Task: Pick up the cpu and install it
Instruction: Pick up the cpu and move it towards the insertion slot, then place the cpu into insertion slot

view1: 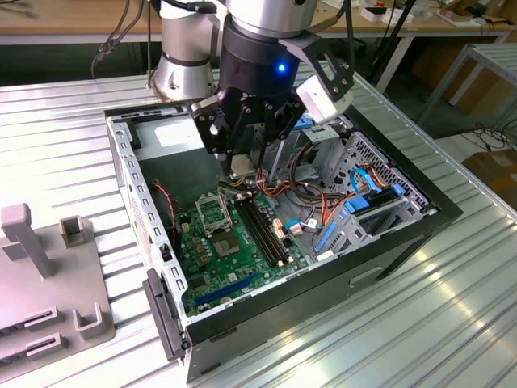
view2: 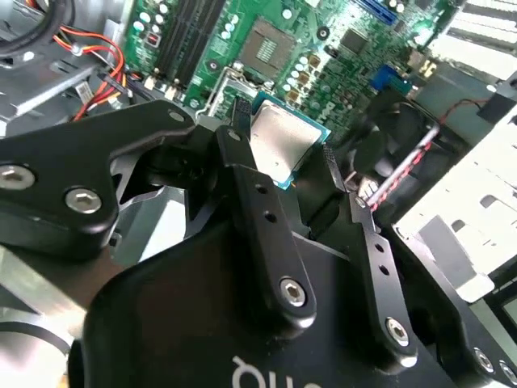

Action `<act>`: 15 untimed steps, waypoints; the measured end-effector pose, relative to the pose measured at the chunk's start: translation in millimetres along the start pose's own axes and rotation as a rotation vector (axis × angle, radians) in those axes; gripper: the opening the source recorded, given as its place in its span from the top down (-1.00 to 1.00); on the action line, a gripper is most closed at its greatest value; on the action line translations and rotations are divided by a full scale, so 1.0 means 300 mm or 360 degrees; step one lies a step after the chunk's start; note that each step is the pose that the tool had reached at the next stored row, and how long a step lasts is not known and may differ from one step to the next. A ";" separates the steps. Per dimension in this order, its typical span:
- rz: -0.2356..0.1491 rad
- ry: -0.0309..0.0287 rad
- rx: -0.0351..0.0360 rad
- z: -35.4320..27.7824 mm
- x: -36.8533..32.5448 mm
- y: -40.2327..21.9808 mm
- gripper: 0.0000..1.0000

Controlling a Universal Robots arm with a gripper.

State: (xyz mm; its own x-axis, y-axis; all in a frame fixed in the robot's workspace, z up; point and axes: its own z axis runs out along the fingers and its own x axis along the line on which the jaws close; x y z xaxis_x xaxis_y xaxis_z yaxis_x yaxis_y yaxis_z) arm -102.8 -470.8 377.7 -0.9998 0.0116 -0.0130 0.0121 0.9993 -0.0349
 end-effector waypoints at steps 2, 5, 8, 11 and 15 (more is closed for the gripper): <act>0.0000 -0.00001 0.0000 0.001 -0.013 -0.001 0.05; 0.0000 0.00000 0.0000 0.003 -0.033 -0.002 0.05; 0.0000 0.00002 0.0001 0.004 -0.043 -0.002 0.05; 0.0000 0.00000 0.0001 0.005 -0.047 -0.002 0.05; 0.0000 0.00000 0.0001 0.006 -0.046 -0.002 0.05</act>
State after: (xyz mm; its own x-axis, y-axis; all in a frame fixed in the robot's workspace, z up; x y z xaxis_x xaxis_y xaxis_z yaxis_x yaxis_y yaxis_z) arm -88.9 -471.5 376.0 -0.9998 0.0116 -0.0129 0.0121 0.9993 -0.0352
